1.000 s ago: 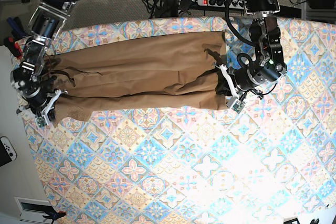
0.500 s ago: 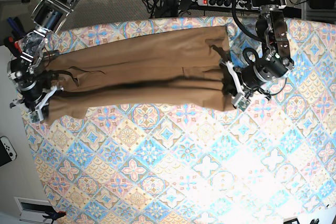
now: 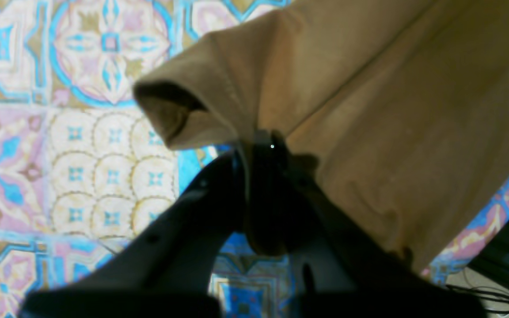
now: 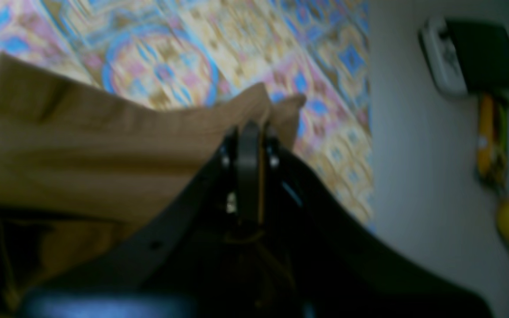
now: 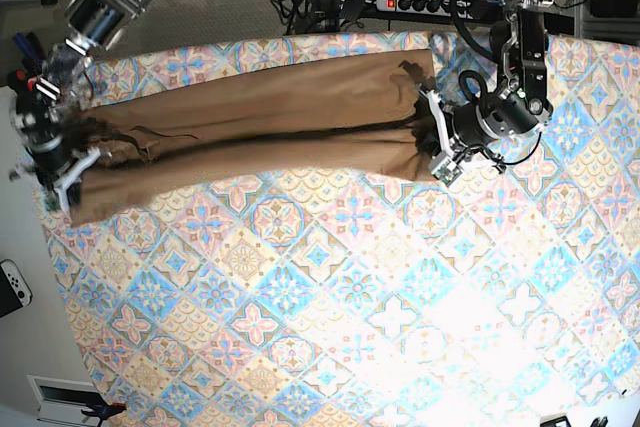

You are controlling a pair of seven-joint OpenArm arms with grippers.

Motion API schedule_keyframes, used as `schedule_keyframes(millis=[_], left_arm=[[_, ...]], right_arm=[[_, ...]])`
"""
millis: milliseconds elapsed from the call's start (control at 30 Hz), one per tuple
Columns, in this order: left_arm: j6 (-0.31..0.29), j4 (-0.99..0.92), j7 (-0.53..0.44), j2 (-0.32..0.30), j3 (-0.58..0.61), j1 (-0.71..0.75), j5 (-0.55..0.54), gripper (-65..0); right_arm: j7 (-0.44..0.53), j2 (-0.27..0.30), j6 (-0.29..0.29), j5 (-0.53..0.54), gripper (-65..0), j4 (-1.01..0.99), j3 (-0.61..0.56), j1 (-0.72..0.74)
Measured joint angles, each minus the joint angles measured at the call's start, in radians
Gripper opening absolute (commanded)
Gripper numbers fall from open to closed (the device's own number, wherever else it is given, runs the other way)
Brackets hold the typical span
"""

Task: Layout the t-shirt on the table in an organized manner, then fold the t-shirt properly
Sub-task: 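Fold the shirt lengthwise again with both grippers, laying the edge over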

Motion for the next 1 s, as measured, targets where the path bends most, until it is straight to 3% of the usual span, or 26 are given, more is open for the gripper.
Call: schedule_keyframes(millis=[200,333,600,733,1000], left_arm=[[-0.003,0.012,0.002,-0.001,0.000,0.003,-0.002,-65.0],[-0.003,0.052,-0.003,-0.018,0.006,0.017,-0.008,-65.0],[-0.003,0.076,0.002,-0.026,0.005,0.051,-0.003,-65.0],[-0.003,0.076,-0.004,-0.026,0.010,0.069,0.068,-65.0],[-0.004,0.102,-0.005,-0.023,0.138,0.096,0.267,-65.0]], right_arm=[[-0.005,-0.001,0.000,0.011,-65.0,0.068,-0.002,0.004],[-0.076,-0.002,0.000,0.000,-65.0,0.084,0.001,-0.018],[-0.070,-0.007,0.001,0.006,-65.0,0.100,0.031,-0.051],[-0.067,-0.049,0.000,0.004,-65.0,0.147,0.086,-0.048],[-0.077,-0.108,-0.003,-0.005,-65.0,0.162,0.159,-0.073]])
